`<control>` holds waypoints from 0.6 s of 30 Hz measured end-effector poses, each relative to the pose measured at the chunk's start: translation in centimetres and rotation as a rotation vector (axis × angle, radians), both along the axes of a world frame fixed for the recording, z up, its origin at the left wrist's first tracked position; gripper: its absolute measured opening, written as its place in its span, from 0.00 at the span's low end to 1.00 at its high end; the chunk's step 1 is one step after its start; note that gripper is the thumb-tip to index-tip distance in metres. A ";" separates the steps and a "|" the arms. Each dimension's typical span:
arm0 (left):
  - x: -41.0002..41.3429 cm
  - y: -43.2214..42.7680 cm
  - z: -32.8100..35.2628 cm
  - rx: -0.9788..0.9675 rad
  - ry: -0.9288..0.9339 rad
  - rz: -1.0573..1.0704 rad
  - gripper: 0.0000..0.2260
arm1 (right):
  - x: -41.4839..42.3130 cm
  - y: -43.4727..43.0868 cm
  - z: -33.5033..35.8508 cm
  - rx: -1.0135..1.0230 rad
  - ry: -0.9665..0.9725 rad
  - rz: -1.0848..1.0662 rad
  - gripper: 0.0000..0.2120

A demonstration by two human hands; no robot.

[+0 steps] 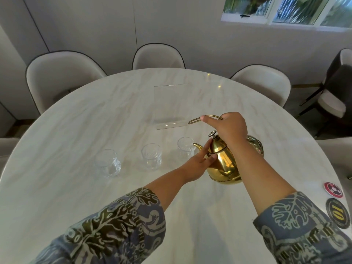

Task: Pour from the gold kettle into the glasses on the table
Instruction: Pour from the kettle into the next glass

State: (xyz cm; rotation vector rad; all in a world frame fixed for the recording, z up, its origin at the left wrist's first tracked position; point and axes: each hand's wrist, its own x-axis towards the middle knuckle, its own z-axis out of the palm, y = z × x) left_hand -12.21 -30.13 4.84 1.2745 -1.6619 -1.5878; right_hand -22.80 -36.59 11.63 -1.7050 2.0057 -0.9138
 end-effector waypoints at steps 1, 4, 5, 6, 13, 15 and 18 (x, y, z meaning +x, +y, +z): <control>-0.1 0.0 0.0 -0.003 0.002 0.007 0.26 | 0.0 -0.1 0.1 0.002 0.005 0.004 0.31; -0.2 0.1 0.1 -0.009 0.008 0.027 0.26 | 0.1 -0.3 0.3 0.009 0.032 0.006 0.30; -0.2 0.1 0.1 -0.013 0.009 0.030 0.26 | 0.1 -0.4 0.3 0.011 0.042 0.007 0.30; -0.3 0.1 0.1 -0.017 0.008 0.031 0.26 | 0.2 -0.4 0.4 0.015 0.049 0.010 0.30; -0.5 0.2 0.2 -0.025 0.029 0.050 0.26 | 0.3 -0.5 0.9 0.024 0.085 0.025 0.30; -0.6 0.3 0.3 -0.027 0.042 0.060 0.26 | 0.3 -0.5 1.0 0.019 0.088 0.030 0.30; -0.7 0.4 0.3 -0.026 0.050 0.059 0.26 | 0.4 -0.4 1.1 0.022 0.105 0.037 0.30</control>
